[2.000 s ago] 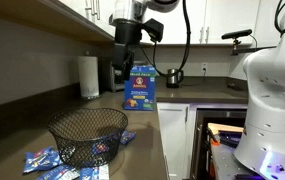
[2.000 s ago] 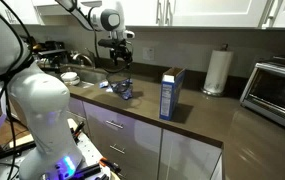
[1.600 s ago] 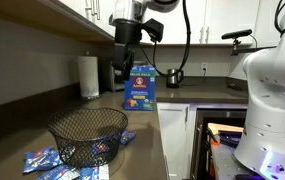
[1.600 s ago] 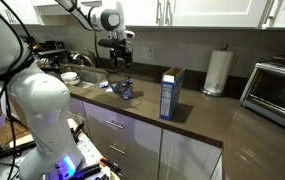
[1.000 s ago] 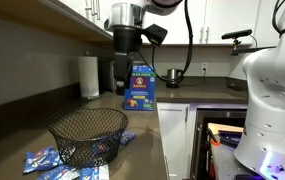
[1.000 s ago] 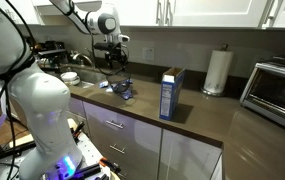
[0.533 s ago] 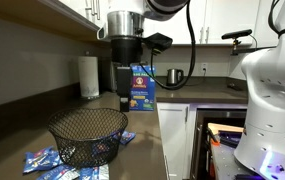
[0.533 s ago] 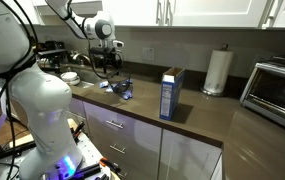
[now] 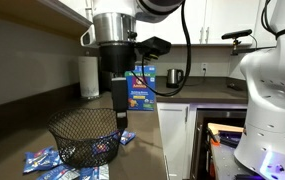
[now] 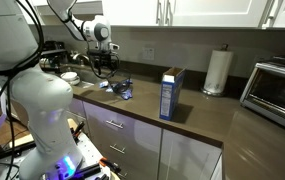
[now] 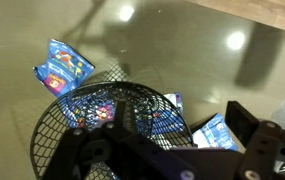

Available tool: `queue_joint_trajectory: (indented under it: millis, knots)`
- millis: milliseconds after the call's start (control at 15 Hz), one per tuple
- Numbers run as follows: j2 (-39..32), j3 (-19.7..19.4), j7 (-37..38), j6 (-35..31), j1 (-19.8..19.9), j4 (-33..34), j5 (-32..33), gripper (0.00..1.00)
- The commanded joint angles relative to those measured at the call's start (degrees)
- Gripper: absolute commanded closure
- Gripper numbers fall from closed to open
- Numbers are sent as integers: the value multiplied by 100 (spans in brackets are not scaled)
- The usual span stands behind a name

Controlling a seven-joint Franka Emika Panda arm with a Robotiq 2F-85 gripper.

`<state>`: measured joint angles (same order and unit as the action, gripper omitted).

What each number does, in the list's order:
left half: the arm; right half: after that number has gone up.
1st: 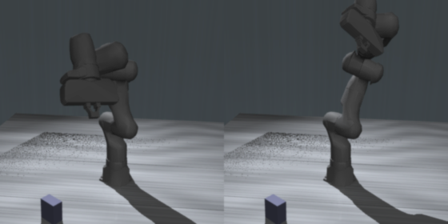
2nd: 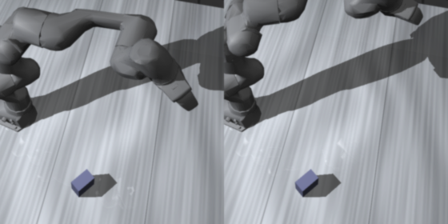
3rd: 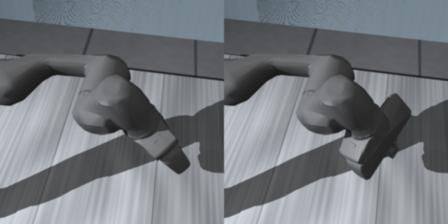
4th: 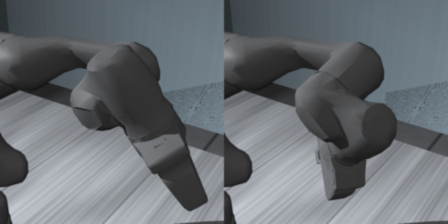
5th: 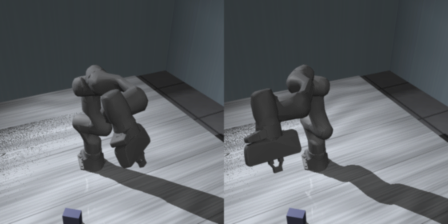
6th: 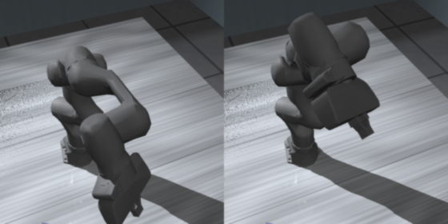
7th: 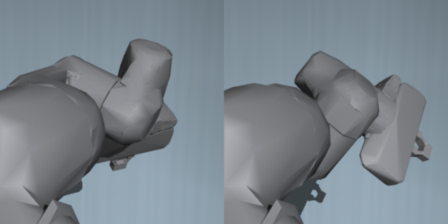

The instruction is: Move the black basket to the right

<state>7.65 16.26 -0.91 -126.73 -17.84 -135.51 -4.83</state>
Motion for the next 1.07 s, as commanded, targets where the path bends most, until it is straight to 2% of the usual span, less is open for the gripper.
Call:
queue_joint_trajectory:
  millis: [0, 467, 533, 667, 733, 1000]
  knots:
    - [-470, 22, -578, 312, -6, 389, 165, 0]
    - [-881, -25, -1240, 624, 63, 605, 769, 0]
    - [-926, -35, -1332, 636, 70, 621, 800, 3]
    - [-973, -48, -1500, 655, 86, 618, 838, 28]
    - [-986, -49, -1582, 663, 93, 611, 854, 30]
    - [-1014, -38, -1779, 665, 89, 582, 858, 58]
